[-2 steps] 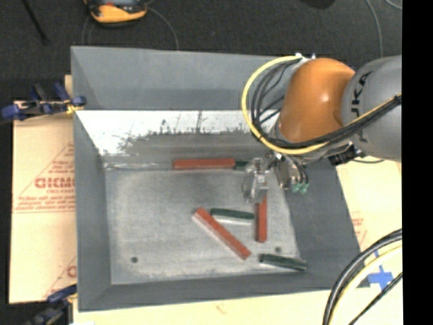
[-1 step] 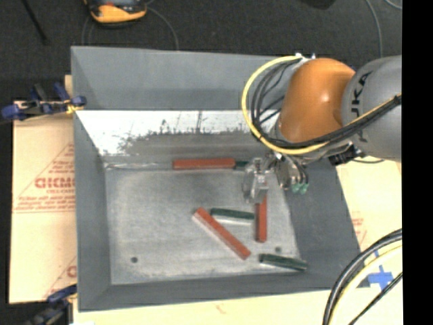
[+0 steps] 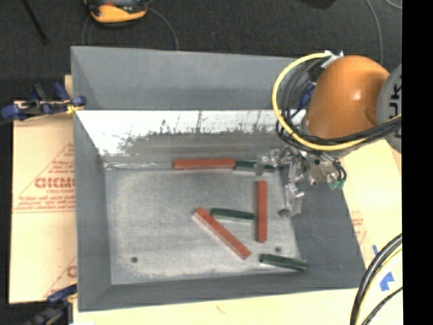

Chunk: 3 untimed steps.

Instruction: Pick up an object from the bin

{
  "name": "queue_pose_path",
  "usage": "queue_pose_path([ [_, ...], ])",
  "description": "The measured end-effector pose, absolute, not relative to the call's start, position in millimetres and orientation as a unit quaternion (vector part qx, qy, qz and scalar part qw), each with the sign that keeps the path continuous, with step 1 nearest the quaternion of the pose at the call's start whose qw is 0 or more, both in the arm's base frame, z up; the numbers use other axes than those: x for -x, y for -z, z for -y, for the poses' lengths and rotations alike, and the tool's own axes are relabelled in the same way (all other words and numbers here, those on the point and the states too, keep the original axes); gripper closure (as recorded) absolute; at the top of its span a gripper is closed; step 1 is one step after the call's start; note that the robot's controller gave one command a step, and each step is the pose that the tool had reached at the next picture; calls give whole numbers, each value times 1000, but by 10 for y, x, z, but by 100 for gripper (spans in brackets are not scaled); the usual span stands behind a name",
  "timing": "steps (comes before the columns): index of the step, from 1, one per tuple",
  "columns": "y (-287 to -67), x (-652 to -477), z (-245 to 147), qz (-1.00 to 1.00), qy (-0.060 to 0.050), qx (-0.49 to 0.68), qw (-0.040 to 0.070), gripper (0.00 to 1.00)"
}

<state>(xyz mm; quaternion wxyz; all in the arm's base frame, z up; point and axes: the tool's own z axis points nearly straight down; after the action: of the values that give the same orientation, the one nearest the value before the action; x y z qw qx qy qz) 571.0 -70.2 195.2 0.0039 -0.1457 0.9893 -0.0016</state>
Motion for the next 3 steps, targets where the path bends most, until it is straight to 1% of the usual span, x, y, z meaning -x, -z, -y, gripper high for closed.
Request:
queue_pose_path([
  [1, -1945, -5709, 686, -989, 1, 146, 3, 0],
  [2, -1534, -5823, 640, -992, 1, 128, 7, 0],
  [3, -732, -5814, 813, -999, 0, 50, 2, 100],
])
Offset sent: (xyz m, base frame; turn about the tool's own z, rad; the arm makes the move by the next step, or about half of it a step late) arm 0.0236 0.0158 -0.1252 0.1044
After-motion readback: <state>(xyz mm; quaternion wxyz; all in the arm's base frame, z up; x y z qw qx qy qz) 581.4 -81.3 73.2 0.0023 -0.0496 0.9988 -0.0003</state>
